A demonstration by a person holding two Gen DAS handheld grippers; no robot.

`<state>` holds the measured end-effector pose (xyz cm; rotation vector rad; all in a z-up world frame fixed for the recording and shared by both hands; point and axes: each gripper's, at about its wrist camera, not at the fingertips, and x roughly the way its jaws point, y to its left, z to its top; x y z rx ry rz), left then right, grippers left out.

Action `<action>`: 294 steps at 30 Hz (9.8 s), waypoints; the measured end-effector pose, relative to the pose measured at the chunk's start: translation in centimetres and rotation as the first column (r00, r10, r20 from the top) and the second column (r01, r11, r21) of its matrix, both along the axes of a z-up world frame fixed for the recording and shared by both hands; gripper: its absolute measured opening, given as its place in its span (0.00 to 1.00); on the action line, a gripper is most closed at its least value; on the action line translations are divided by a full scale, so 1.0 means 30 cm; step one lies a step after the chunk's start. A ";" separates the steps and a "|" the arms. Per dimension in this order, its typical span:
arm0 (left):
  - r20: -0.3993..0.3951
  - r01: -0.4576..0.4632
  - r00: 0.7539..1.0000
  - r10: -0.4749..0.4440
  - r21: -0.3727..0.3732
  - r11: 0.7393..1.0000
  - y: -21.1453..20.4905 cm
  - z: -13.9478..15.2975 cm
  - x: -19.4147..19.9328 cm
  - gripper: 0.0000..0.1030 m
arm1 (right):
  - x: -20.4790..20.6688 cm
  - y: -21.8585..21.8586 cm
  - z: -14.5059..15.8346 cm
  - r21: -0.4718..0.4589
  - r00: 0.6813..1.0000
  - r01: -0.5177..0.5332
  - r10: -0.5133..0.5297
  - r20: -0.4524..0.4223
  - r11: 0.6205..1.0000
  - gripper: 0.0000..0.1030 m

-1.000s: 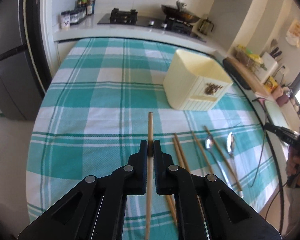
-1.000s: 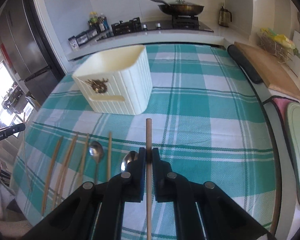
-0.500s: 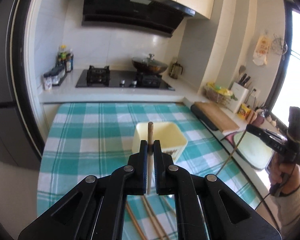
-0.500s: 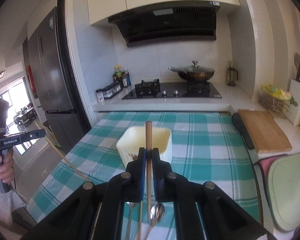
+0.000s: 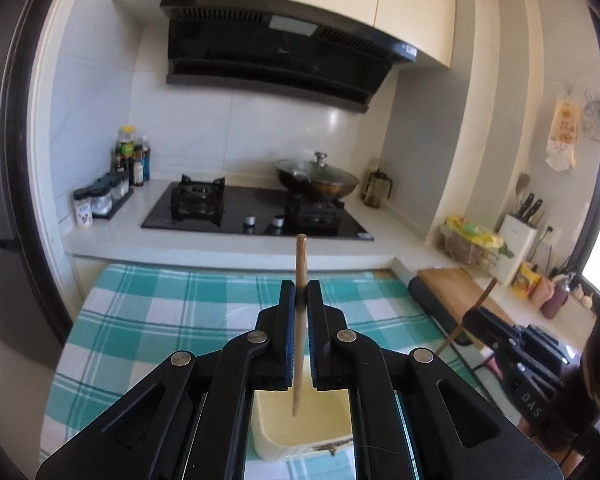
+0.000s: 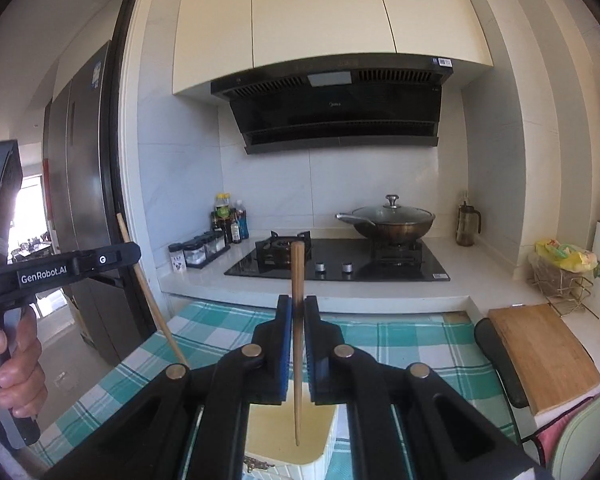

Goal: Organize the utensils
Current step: 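Lift the chopstick with the left tool and drop it into the cream caddy, then move the right tool down toward the large steel spoon, then close the right tool on the spoon handle while the left tool approaches a chopstick, then lift the spoon with the right tool while the left tool grasps a chopstick, then carry the spoon toward the caddy with the right tool while the left holds the chopstick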

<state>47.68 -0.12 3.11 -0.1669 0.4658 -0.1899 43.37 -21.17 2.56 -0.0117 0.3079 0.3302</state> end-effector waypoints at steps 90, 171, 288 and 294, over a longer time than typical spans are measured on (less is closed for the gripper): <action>-0.448 -0.263 0.825 0.344 0.235 0.936 0.430 -0.944 -0.476 1.00 | -0.619 -0.415 -0.835 -0.168 0.824 0.322 -0.363 -0.435 0.932 0.42; -0.497 -0.120 0.843 0.208 0.202 0.972 0.195 -0.917 -0.707 1.00 | -0.512 -0.250 -0.856 -0.325 0.802 0.160 -0.315 -0.507 0.932 0.08; -0.099 0.067 0.992 -0.076 -0.092 0.993 0.386 -0.206 -0.700 0.04 | 0.060 0.136 -0.890 -0.269 0.836 -0.087 -0.077 -0.543 0.959 0.57; -0.105 0.078 0.991 -0.088 -0.097 0.992 0.382 -0.208 -0.705 0.04 | -0.031 0.101 -0.842 -0.239 0.855 -0.082 -0.055 -0.516 0.968 0.40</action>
